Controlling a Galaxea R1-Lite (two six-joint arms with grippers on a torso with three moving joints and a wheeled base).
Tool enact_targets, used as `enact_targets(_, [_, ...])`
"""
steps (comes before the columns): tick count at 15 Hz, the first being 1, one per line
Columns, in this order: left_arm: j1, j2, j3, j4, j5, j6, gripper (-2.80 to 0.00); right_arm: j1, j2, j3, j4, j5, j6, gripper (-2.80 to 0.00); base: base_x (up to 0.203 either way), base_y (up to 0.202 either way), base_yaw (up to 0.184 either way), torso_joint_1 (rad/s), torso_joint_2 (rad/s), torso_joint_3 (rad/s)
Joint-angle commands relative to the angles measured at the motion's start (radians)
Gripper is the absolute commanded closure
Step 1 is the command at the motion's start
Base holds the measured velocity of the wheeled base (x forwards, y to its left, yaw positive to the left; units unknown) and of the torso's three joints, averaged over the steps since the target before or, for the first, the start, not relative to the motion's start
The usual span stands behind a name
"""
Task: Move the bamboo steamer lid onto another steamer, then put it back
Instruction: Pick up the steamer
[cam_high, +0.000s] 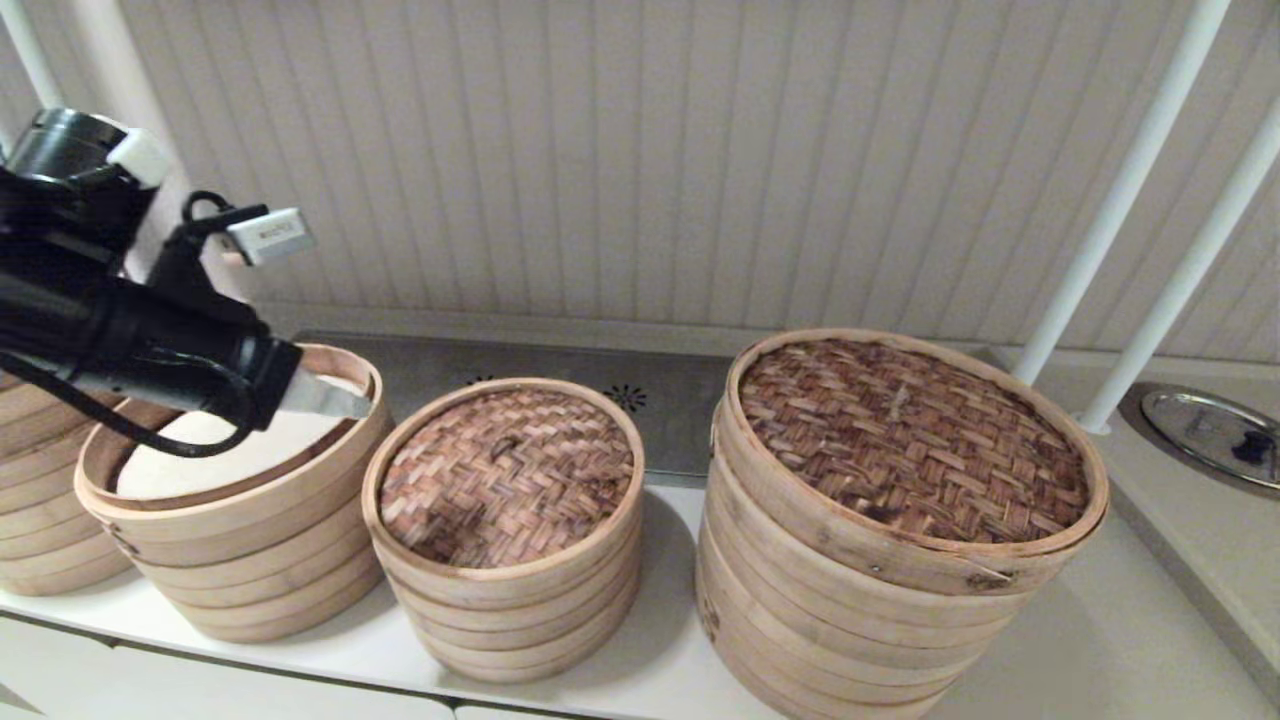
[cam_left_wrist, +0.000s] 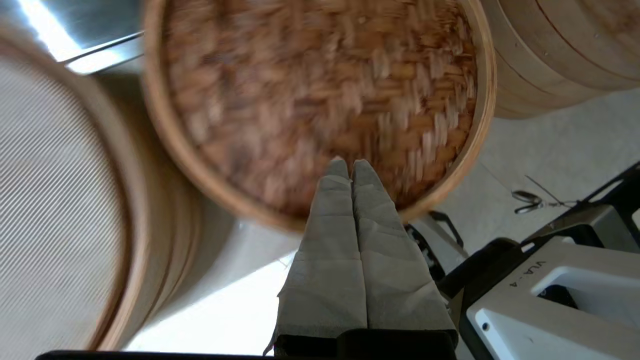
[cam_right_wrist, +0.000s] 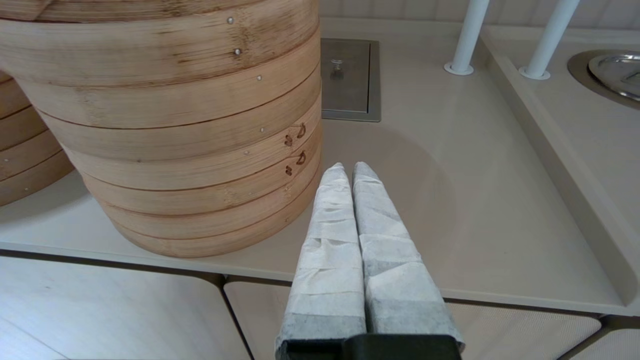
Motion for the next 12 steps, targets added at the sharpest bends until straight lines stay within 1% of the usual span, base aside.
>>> enact_targets(1, [-0.068,0.087,-0.015,-0.002,0.023,-0.002,0.00,0.000,0.002,0.001,0.000,0.000,0.000,0.00,0.000,0.000,0.000,0.000,0.00,0.000])
enact_targets(2, [-0.097,0.107,-0.027,-0.005,0.079,-0.014,0.00,0.000,0.002,0.001,0.000,0.000,0.000,0.00,0.000,0.000,0.000,0.000,0.00,0.000])
enact_targets(3, [-0.132,0.128,-0.043,-0.005,0.146,-0.043,0.00,0.000,0.002,-0.001,0.000,0.000,0.000,0.00,0.000,0.000,0.000,0.000,0.00,0.000])
enact_targets(4, [-0.163,0.142,-0.058,-0.003,0.220,-0.080,-2.80,0.000,0.002,0.001,0.000,0.000,0.000,0.00,0.000,0.000,0.000,0.000,0.00,0.000])
enact_targets(5, [-0.177,0.149,-0.066,-0.003,0.246,-0.096,-2.80,0.000,0.002,0.000,0.000,0.000,0.000,0.00,0.000,0.000,0.000,0.000,0.00,0.000])
enact_targets(9, [-0.179,0.196,-0.084,-0.004,0.244,-0.097,-2.80,0.000,0.002,0.001,0.000,0.000,0.000,0.00,0.000,0.000,0.000,0.000,0.00,0.000])
enact_targets(12, [-0.189,0.249,-0.096,-0.028,0.261,-0.090,-2.80,0.000,0.002,0.000,0.000,0.000,0.000,0.00,0.000,0.000,0.000,0.000,0.00,0.000])
